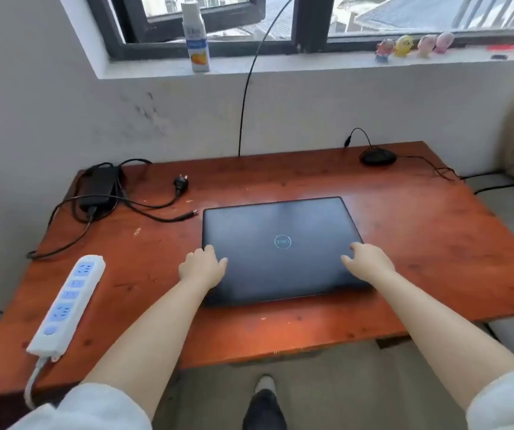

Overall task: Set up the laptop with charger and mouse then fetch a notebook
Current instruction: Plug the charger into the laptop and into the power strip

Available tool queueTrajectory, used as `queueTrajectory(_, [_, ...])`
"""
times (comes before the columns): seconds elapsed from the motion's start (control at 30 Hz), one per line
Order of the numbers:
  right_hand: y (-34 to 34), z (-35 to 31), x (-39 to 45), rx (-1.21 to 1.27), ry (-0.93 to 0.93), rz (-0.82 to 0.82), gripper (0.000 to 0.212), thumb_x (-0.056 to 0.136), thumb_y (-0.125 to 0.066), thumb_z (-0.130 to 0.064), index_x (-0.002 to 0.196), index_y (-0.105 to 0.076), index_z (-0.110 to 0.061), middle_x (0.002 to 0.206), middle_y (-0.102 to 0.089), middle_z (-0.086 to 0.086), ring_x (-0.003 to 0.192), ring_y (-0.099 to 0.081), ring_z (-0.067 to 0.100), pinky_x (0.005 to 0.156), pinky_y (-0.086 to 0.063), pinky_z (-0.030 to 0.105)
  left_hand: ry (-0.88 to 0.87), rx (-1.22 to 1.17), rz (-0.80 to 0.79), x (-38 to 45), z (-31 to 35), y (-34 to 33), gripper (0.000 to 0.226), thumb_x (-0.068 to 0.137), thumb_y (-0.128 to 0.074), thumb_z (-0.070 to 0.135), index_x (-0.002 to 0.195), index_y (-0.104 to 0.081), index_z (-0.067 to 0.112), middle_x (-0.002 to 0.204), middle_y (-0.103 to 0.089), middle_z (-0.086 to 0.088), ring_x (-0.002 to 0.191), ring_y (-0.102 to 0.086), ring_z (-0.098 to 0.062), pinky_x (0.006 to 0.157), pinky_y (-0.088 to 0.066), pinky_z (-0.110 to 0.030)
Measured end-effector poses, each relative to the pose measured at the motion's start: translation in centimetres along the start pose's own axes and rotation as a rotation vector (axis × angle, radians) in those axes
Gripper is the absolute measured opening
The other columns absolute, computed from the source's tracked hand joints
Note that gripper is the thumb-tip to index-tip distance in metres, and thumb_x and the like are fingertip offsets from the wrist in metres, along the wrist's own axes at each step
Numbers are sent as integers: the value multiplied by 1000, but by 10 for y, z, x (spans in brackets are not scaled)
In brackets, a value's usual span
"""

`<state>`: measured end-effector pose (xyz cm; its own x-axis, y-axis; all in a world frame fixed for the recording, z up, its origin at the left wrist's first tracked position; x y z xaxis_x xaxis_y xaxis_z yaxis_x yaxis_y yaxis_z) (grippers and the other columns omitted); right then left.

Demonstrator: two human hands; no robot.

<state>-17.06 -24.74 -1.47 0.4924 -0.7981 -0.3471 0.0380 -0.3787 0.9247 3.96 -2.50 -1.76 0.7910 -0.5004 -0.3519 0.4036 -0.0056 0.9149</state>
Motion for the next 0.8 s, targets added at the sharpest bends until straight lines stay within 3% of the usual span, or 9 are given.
queueTrajectory(0.2, [-10, 5, 89, 272, -232, -41, 64, 89, -55, -40, 139, -35, -6, 140, -45, 20, 129, -41, 36, 103, -38, 41, 350, -452, -16, 85, 3, -22, 61, 95, -49, 36, 139, -30, -1, 141, -42, -24, 130, -39, -38, 107, -35, -42])
queueTrajectory(0.37, [-19, 7, 130, 518, -450, 5, 79, 73, -70, -51, 130, -45, -2, 134, -48, 23, 127, -41, 39, 101, -40, 46, 685, -706, 16, 115, -4, -30, 73, 78, -69, 47, 130, -43, 2, 136, -50, -18, 125, -46, -37, 105, -42, -42])
queueTrajectory(0.67, [9, 2, 178, 575, -418, 57, 76, 72, -71, -51, 124, -48, 0, 131, -50, 23, 125, -44, 38, 100, -39, 43, 705, -840, 86, 148, 15, -22, 75, 68, -76, 50, 123, -49, 7, 129, -57, -12, 120, -51, -36, 103, -45, -46])
queueTrajectory(0.8, [12, 0, 195, 590, -439, 44, 75, 74, -70, -50, 125, -47, 0, 132, -50, 23, 126, -43, 37, 101, -39, 43, 692, -791, 90, 172, 27, -12, 76, 69, -74, 51, 124, -51, 4, 130, -57, -14, 121, -50, -37, 104, -43, -45])
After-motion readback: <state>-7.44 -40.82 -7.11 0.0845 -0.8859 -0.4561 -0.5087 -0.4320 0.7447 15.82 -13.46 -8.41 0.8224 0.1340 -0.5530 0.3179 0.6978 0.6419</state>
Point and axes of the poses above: each hand's wrist, its own x-axis towards the middle knuckle, its own y-axis out of the back of the hand, z = x × y, the point moved 5 cm from there along x, towards the middle knuckle
